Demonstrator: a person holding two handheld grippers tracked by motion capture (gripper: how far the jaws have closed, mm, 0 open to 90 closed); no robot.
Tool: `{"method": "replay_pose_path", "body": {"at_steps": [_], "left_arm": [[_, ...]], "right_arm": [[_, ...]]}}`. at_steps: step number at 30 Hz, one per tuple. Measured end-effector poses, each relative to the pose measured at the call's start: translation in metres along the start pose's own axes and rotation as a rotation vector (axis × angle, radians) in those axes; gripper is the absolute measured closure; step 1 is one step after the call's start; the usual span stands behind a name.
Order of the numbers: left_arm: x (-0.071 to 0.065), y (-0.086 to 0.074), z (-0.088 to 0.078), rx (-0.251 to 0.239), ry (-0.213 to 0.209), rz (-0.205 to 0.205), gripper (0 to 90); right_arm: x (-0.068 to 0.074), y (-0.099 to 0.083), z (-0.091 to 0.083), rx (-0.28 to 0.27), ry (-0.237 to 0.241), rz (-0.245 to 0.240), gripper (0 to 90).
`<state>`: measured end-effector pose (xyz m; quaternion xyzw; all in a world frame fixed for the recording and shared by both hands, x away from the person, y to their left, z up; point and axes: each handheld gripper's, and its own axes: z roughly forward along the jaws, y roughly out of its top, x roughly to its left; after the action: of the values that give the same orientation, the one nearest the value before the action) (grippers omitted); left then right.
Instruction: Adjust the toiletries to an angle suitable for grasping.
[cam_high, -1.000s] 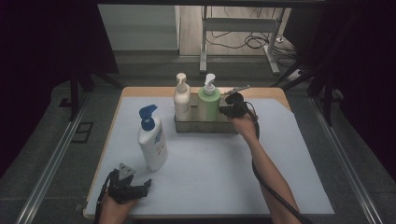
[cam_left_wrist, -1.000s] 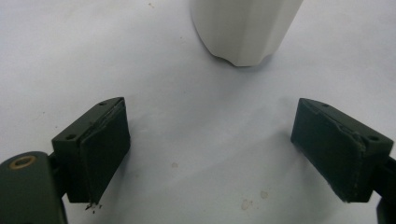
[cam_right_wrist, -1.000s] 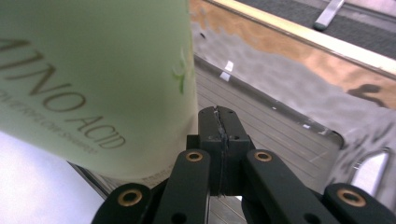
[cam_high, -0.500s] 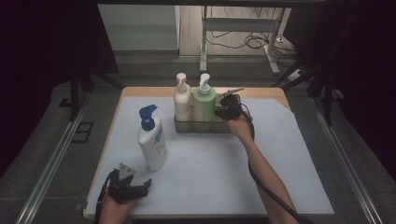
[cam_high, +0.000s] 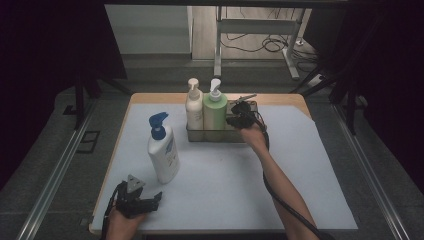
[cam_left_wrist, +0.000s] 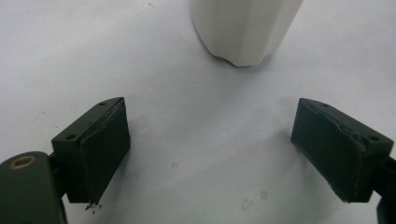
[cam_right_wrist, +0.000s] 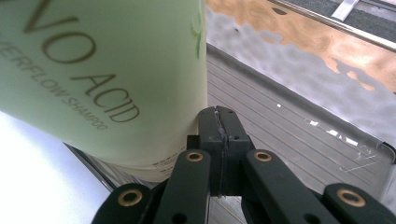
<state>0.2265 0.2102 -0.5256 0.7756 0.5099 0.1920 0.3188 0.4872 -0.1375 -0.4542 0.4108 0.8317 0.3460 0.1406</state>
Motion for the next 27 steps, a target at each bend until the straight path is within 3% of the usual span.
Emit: {"method": "replay_pose_path", "body": {"at_steps": [9,19,27], "left_arm": [[0.000,0.000,0.000,-0.001,0.000,0.000,11.2],[0.000,0.000,0.000,-0.001,0.000,0.001,11.2],[0.000,0.000,0.000,-0.001,0.000,0.001,11.2]], "right_arm": [[0.001,-0.001,-0.004,0.002,0.004,-0.031,89.0],[0.002,-0.001,-0.018,-0.009,-0.005,-0.064,80.0],[-0.002,-0.006,-0.033,-0.034,-0.004,-0.050,69.5]]}}
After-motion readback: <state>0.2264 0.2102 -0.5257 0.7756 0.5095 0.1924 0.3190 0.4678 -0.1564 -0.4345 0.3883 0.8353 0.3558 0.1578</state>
